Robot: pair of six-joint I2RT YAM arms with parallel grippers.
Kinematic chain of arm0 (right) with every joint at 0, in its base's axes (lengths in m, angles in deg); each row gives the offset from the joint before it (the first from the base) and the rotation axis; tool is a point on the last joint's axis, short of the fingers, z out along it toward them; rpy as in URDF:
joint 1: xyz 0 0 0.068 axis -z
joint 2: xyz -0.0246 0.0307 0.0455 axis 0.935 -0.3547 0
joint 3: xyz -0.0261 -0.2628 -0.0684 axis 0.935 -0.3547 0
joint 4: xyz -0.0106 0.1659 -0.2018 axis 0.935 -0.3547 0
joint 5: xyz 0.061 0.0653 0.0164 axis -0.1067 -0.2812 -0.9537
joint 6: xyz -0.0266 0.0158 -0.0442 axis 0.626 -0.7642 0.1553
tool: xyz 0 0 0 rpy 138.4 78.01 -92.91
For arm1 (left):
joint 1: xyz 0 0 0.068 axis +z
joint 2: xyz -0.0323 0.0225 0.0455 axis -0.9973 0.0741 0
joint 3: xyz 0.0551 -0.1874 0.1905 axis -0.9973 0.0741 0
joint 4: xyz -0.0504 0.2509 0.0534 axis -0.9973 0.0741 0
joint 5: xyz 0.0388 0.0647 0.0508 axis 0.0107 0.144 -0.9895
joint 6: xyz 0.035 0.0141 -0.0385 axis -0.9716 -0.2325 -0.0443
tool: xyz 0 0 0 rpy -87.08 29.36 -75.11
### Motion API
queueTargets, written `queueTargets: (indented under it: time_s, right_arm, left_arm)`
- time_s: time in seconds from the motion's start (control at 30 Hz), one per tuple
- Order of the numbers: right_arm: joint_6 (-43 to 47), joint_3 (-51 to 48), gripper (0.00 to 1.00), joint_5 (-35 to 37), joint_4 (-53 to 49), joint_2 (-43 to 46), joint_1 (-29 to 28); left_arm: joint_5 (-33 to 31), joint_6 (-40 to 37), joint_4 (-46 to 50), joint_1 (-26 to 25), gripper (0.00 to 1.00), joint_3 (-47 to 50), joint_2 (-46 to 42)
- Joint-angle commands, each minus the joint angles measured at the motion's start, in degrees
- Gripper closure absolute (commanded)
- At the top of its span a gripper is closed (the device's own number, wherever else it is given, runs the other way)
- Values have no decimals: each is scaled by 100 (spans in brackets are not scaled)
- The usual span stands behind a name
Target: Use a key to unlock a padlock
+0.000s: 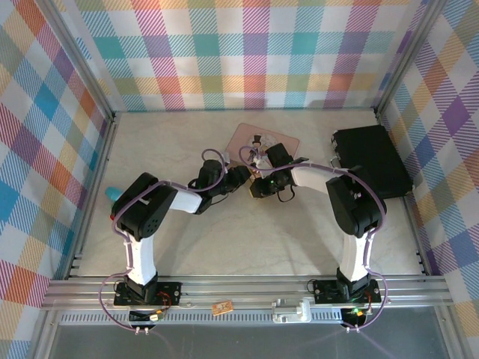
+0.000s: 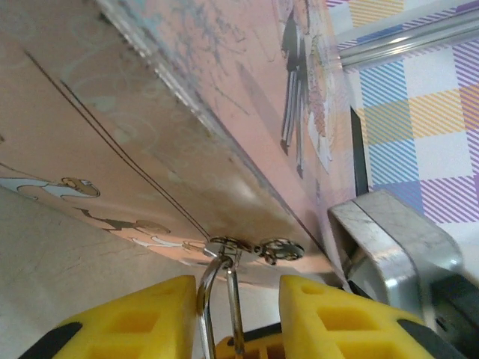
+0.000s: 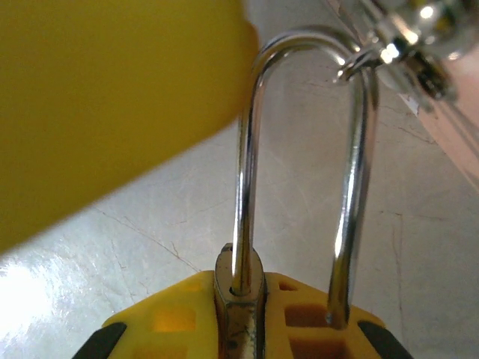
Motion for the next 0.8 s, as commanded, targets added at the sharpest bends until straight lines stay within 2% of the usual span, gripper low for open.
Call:
queueTargets:
  time_s: [0.0,0.2,0.4,0.43,0.5,0.67,0.77]
  right_arm:
    - [125,-91,100,-457,24,223,63]
    - [99,-74,100,-515,101,218,68]
    - [130,-22,100,-527,85,189,76]
    - [122,-28,100,-501,94,189,76]
    - [75,-46,93,-440,96,218,73]
    - [-550,-132,60,-219,4,546,73]
    - [-1300,-384,50,40,-5,978,82]
  left_arm:
    - [20,66,-232,-66,69,-158,262]
    - [-76,53,-133,-97,77,-224,359]
    - [-94,9,-18,-98,100,-287,401]
    - [-103,22,-21,-102,100,-293,409]
    - [-127,48,-48,-104,100,-266,403]
    - [-291,68,-39,-102,100,-146,302]
    - [-420,159,-136,-110,100,-69,273]
